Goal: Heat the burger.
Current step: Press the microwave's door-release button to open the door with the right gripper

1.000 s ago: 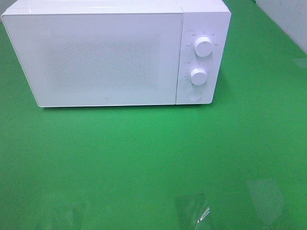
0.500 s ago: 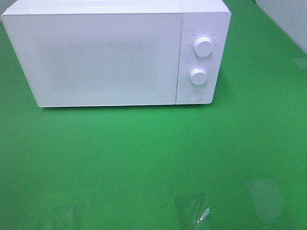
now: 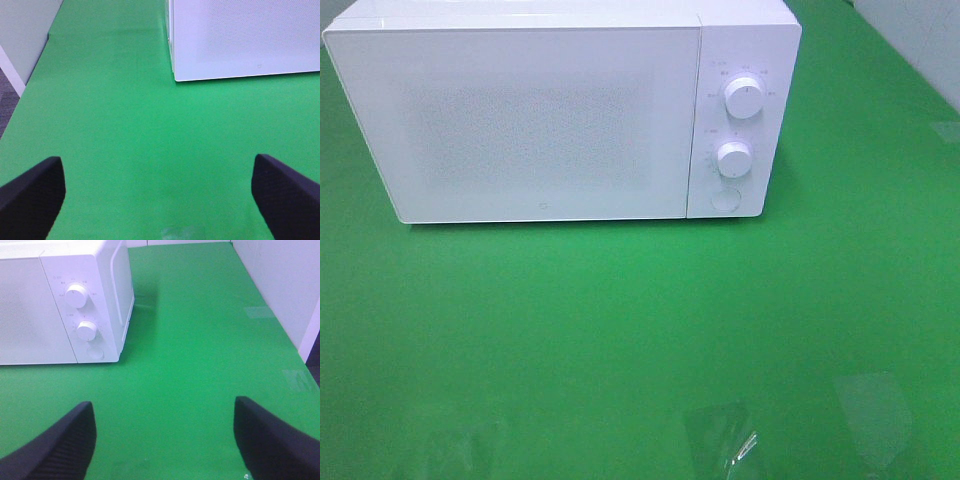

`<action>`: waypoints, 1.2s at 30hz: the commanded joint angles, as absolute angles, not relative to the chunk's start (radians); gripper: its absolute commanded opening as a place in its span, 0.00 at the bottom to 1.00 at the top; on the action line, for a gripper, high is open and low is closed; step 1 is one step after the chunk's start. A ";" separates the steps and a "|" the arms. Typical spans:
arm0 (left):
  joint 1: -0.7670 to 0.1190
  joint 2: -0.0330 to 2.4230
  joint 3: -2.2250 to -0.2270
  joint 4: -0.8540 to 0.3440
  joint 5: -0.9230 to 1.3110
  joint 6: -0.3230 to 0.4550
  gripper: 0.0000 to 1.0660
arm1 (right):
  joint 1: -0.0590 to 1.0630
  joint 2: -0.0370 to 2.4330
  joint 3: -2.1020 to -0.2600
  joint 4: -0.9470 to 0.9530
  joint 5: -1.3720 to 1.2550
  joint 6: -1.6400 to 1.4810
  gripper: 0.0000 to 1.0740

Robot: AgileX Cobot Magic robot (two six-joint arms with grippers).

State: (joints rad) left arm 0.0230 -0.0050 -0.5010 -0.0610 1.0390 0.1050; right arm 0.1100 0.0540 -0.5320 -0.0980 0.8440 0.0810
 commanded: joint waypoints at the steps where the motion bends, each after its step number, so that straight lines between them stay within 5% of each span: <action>1: 0.024 -0.024 -0.498 -0.062 1.038 0.107 0.87 | 0.105 0.100 -0.537 -0.097 0.762 0.070 0.71; 36: 0.024 -0.024 -0.498 -0.062 1.038 0.107 0.87 | 0.105 0.854 -0.361 -0.093 -0.356 0.112 0.71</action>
State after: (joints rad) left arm 0.0230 -0.0050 -0.5010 -0.0610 1.0390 0.1050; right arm 0.1100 0.8500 -0.3600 -0.0940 -0.3160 0.1020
